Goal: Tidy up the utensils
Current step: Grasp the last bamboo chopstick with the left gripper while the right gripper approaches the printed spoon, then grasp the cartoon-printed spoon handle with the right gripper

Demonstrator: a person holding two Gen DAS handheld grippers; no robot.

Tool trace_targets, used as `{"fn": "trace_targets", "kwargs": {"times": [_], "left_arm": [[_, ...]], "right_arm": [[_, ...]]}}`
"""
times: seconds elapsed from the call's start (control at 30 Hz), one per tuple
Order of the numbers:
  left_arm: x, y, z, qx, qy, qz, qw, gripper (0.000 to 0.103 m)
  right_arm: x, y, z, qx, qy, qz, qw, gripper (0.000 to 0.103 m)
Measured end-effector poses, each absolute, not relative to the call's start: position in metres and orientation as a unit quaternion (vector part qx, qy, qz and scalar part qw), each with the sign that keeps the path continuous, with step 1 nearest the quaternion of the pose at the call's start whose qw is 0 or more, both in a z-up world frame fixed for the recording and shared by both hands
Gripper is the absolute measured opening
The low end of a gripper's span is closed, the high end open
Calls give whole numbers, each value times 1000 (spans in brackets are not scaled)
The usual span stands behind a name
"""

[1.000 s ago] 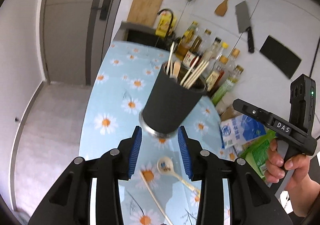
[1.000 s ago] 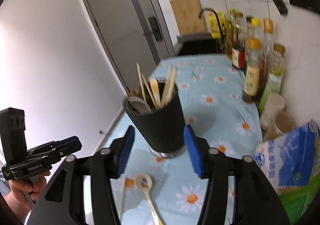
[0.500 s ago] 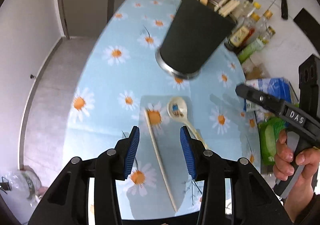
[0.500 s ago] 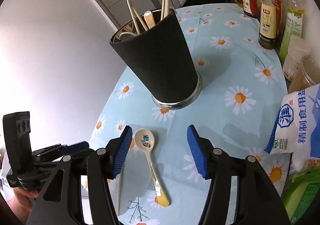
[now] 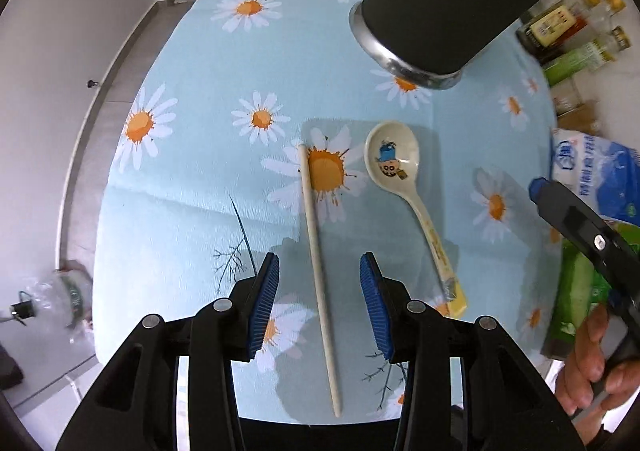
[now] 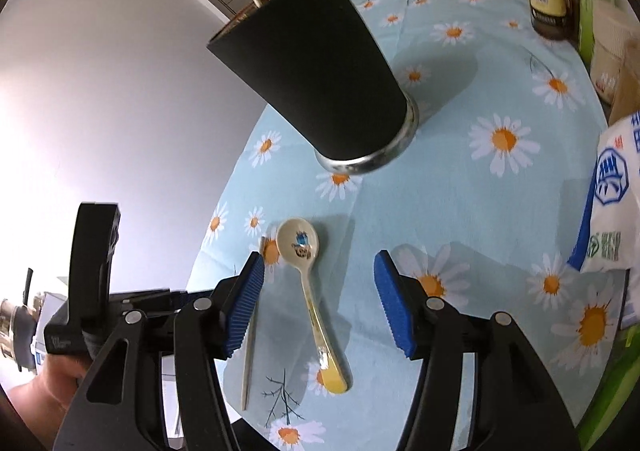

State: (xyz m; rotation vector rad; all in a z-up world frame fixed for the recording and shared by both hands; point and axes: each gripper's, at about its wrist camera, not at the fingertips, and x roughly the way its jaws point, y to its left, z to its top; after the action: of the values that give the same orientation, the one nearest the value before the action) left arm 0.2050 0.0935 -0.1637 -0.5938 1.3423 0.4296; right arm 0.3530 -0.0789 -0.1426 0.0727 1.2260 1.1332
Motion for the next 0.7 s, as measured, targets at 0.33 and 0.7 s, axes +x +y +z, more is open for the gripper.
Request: {"fn": "trace_targets", "kwargs": {"times": [0.33, 0.7], "left_arm": [[225, 98, -178, -268, 636, 215, 690, 18], [214, 103, -176, -276, 616, 212, 706, 4]], "right_arm": [[357, -86, -148, 64, 555, 514, 651, 57], [343, -61, -160, 21, 579, 518, 629, 57]]}}
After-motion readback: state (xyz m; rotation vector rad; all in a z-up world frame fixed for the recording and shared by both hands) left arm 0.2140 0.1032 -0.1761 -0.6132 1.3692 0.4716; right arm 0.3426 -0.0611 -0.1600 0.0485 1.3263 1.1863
